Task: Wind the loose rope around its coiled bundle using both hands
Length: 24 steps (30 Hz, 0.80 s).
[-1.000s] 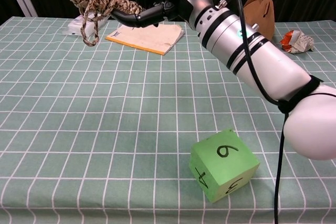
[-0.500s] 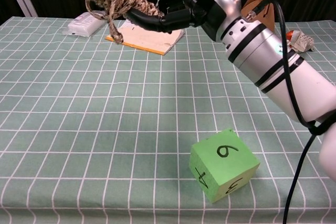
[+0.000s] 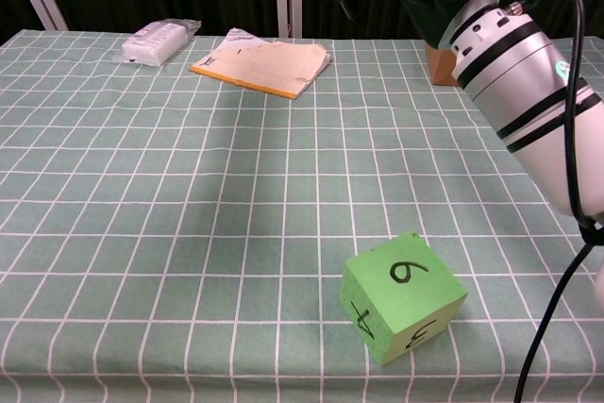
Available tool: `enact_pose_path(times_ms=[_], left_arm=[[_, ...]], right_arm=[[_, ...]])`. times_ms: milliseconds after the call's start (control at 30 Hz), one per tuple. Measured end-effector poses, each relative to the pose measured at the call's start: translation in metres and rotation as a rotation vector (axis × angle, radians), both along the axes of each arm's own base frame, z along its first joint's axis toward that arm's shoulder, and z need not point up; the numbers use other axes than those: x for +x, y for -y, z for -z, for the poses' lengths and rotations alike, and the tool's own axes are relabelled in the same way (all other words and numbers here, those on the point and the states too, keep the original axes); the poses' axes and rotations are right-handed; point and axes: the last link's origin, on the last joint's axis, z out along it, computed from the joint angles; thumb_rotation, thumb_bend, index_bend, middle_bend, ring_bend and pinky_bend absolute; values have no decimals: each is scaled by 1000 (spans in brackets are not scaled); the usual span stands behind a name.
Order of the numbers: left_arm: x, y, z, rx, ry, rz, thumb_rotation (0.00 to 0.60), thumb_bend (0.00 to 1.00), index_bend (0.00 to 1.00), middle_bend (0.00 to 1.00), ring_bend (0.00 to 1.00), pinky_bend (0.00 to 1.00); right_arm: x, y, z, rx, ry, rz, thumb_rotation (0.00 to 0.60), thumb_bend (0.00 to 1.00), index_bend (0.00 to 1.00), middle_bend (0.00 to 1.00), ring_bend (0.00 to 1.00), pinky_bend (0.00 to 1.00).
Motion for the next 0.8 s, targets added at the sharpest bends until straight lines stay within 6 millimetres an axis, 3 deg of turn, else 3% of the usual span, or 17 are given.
enact_pose_path(times_ms=[333, 800], left_arm=[[-36, -9, -2, 8, 24, -72, 600, 497, 833, 362, 260, 341], [-61, -4, 5, -13, -9, -91, 600, 498, 833, 362, 260, 341]], right_arm=[[-13, 8, -13, -7, 59, 63, 600, 691, 844, 643, 620, 805], [-34, 15, -26, -27, 129, 142, 600, 695, 844, 643, 620, 805]])
